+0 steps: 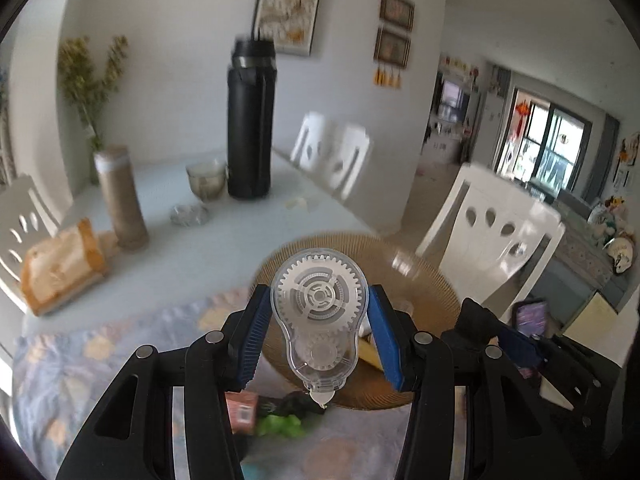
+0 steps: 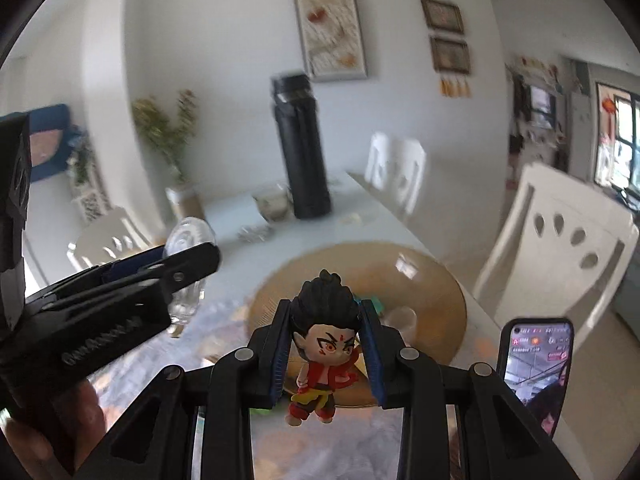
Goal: Organize rigid objects
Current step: 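Carry both held items over the brown bowl and open both grippers, then move both open grippers back toward the remaining figures on the cloth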
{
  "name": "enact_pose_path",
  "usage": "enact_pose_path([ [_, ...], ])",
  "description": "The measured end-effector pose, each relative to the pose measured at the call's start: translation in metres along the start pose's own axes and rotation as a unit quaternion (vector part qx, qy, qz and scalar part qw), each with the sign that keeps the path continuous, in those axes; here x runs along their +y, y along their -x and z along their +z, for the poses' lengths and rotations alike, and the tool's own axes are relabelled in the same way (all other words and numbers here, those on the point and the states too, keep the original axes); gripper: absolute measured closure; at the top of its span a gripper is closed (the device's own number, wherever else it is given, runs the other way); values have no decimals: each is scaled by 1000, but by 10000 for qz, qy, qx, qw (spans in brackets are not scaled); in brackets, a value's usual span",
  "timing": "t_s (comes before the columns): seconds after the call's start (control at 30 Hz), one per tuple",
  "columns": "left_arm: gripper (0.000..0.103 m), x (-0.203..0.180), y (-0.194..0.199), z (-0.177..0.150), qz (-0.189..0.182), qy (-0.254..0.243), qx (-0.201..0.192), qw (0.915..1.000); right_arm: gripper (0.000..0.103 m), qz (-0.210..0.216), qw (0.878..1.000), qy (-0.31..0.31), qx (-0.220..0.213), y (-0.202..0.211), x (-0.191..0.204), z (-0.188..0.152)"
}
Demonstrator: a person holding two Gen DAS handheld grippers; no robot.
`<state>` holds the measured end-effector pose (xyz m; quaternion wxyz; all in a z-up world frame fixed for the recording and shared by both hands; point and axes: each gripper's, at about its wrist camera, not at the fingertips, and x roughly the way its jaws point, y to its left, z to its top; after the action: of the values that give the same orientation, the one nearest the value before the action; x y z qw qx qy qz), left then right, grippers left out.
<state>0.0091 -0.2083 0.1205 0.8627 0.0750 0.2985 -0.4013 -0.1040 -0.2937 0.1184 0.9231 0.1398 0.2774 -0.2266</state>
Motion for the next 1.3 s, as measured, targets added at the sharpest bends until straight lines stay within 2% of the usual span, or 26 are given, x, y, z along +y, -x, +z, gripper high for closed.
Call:
enact_pose_path([
  [0.17,57,-5,-41,-19,-125,70,445,9989,71,-197,9981,-106,567,-37,-12,-13],
  [0.33,54,-8,-57,-21,-108,42,612,9981,71,-301,9955,-244,859,-54,-24,-19],
  [0.4,20,-7,-53,-20,-7,32,600,9982,70,-204,9946,-307,971,-63,-29,-18],
  [0.43,18,-4,-50,-19,30,65,515,9986,65,-161,9945,-303,992,-62,-29,-17],
  [0.47,18,1,-40,-20,89,115,365,9992,57,-166,9951,-276,936,-59,-29,-16],
  [0.57,18,18,-13,-24,139,230,219,9994,45,-274,9979,-68,582,-41,-18,-14],
  [0.7,18,50,27,-41,310,579,45,9978,39,128,9990,281,331,-15,11,-19],
  [0.77,18,66,48,-54,509,747,-34,9959,38,341,9977,487,325,-6,29,-26],
  [0.9,18,99,77,-90,1334,1003,-86,9859,38,924,9896,1006,448,5,73,-52],
  [0.97,18,117,81,-109,1657,1177,-12,9791,36,1102,9844,1259,551,2,94,-71],
  [1.1,18,142,69,-137,2032,1317,194,9700,36,1185,9777,1636,576,-14,118,-102],
  [1.2,18,155,55,-155,1894,1516,275,9697,36,1092,9754,1846,509,-26,124,-122],
  [1.3,18,163,42,-161,1812,1712,623,9664,36,1038,9736,1959,545,-38,126,-135],
])
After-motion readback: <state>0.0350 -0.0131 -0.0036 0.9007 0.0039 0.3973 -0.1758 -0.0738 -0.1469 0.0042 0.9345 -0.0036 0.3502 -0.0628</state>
